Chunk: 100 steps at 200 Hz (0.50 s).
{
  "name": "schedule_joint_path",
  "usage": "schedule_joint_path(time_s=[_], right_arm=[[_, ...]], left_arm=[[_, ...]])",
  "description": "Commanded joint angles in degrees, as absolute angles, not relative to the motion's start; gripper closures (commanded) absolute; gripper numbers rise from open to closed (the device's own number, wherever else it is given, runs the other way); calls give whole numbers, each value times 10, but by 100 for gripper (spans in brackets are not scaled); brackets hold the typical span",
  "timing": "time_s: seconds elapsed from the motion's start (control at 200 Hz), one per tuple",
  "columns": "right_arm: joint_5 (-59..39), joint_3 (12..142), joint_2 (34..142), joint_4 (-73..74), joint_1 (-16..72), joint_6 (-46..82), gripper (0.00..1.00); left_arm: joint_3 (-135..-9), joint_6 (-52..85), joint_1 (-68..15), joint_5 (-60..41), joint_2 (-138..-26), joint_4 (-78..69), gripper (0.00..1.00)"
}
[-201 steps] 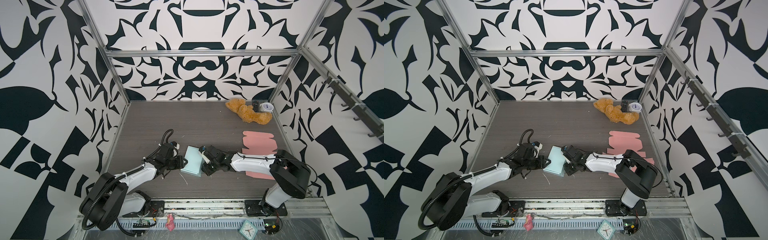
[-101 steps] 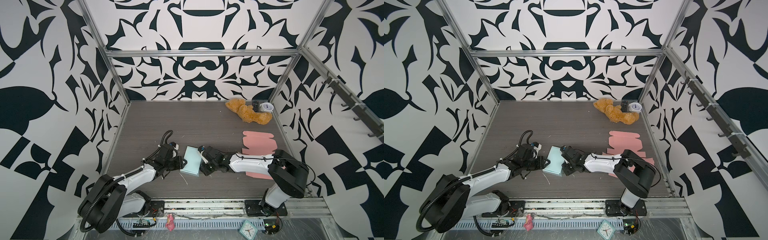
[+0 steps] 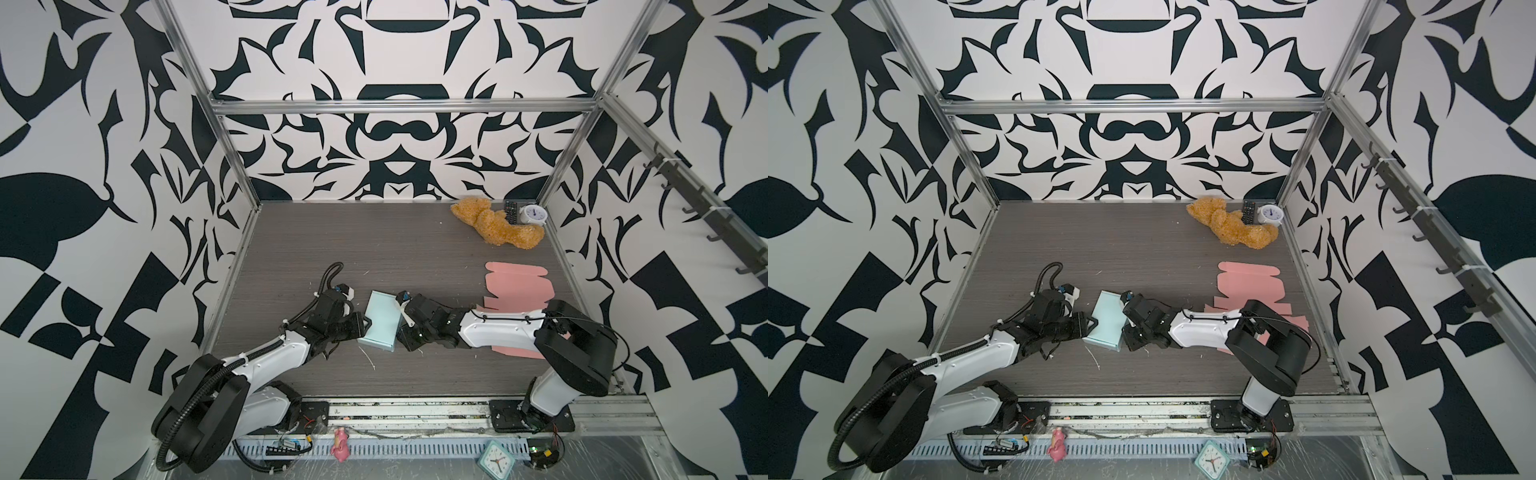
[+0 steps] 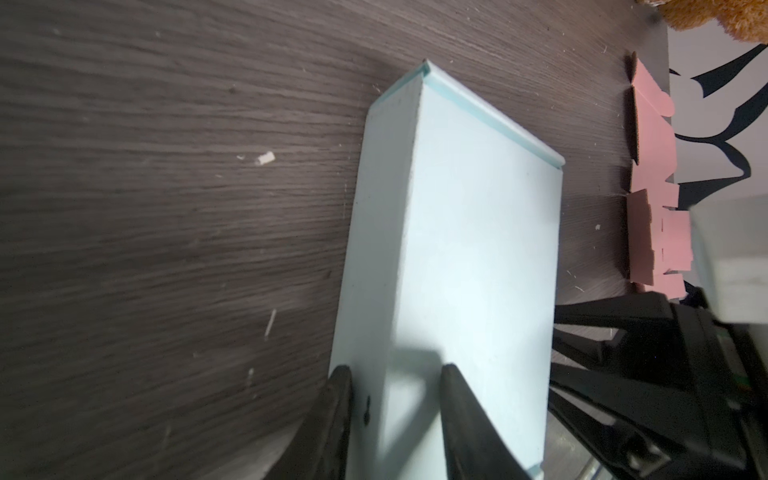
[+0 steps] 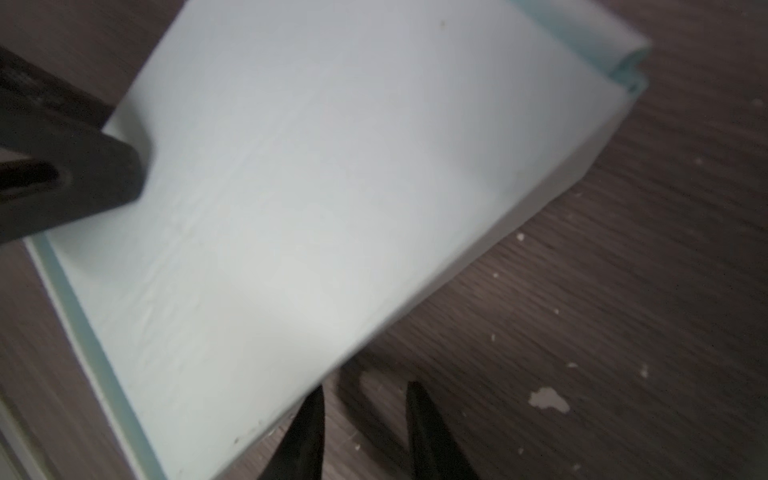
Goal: Fold the paper box
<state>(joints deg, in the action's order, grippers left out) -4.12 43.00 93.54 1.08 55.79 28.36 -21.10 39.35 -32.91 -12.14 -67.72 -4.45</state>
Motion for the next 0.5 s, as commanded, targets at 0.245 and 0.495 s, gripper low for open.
schedule_joint_path(time_s=[0.245,0.495], right_arm=[[-45,356,879,87,571,332,85],[-39,330,850,74,572,337,92]], left_arm=[[-189,404,-350,-185,-660,-34,62],[-185,404,-350,-178,-653,-28,62]])
